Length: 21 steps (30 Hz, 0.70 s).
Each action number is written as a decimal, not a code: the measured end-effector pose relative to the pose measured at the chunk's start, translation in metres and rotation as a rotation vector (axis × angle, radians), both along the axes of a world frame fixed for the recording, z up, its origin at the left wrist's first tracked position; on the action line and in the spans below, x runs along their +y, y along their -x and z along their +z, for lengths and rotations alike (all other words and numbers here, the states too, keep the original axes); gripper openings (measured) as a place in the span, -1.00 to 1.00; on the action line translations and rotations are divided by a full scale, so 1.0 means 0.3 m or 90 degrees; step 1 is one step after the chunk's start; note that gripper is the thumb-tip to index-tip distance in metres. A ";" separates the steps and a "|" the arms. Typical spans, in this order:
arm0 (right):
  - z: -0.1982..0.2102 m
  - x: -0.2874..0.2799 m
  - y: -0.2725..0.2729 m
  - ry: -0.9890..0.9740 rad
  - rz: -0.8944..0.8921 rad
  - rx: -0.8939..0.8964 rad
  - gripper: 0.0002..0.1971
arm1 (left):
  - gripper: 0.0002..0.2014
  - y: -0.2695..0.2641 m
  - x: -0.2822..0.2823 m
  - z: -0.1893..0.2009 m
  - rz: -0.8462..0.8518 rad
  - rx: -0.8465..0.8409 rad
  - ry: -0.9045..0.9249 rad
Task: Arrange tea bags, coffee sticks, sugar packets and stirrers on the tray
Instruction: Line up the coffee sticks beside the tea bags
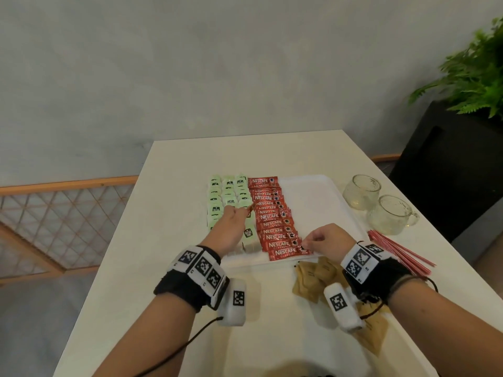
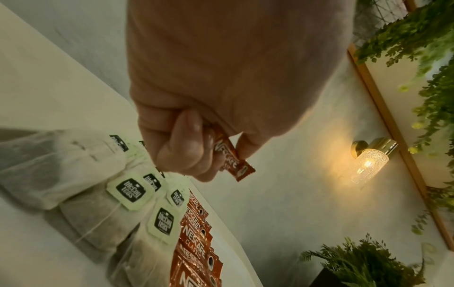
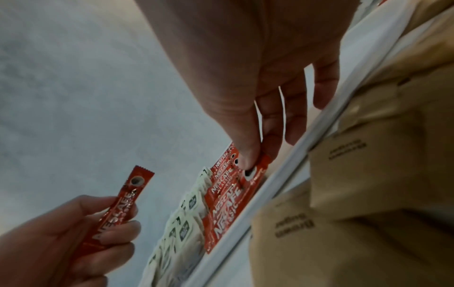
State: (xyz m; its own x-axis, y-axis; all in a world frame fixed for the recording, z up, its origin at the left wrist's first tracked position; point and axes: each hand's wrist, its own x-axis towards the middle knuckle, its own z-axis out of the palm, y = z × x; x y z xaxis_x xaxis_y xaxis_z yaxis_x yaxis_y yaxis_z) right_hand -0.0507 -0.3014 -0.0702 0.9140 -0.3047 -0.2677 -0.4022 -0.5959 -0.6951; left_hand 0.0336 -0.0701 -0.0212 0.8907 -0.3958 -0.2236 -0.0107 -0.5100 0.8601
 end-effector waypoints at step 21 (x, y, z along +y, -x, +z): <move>-0.010 0.031 -0.053 0.082 -0.068 0.018 -0.68 | -0.85 -0.025 0.017 -0.071 -0.053 0.052 0.051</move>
